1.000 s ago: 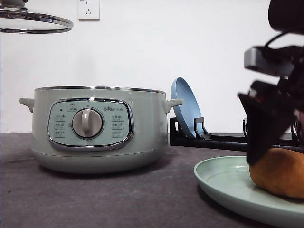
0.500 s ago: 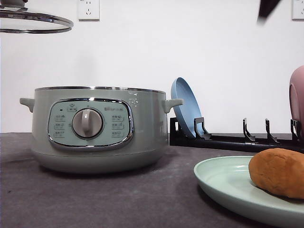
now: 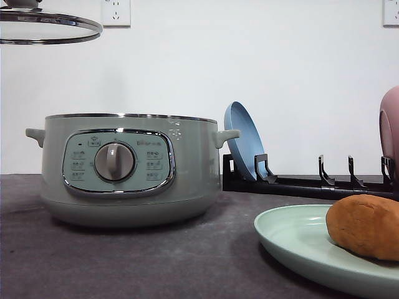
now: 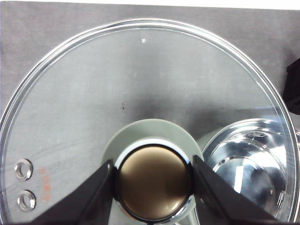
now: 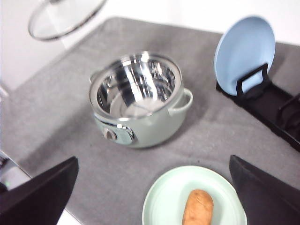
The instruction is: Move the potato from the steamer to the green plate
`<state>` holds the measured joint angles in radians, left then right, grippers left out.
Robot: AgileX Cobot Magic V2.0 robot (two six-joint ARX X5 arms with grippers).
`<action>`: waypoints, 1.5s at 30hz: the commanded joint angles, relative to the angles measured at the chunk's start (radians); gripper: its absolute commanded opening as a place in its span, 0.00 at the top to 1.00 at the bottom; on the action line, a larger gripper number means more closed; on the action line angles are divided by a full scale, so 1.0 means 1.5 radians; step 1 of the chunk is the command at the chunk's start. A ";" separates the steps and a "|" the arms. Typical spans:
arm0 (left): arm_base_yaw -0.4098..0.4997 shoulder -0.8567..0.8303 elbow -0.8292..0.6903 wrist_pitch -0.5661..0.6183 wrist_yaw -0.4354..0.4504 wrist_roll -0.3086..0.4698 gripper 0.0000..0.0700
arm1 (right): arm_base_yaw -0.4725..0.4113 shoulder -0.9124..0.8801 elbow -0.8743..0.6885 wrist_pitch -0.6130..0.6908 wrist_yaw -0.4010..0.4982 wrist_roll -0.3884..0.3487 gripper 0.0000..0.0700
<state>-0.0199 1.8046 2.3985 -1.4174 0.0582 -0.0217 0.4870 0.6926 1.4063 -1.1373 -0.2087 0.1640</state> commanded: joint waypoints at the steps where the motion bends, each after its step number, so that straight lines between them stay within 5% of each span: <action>1: -0.007 0.003 0.027 -0.017 0.004 -0.011 0.99 | 0.004 0.001 0.010 0.008 0.000 0.014 0.07; 25: -0.243 0.004 -0.035 -0.007 0.004 -0.010 0.99 | 0.004 -0.001 0.010 0.090 0.000 0.021 0.07; 45: -0.284 0.005 -0.047 -0.005 0.004 -0.006 0.99 | 0.004 -0.001 0.010 0.090 0.000 0.020 0.07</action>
<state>-0.4397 1.8053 2.3040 -1.4174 0.0586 -0.0394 0.4870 0.6849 1.4063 -1.0122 -0.2085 0.1878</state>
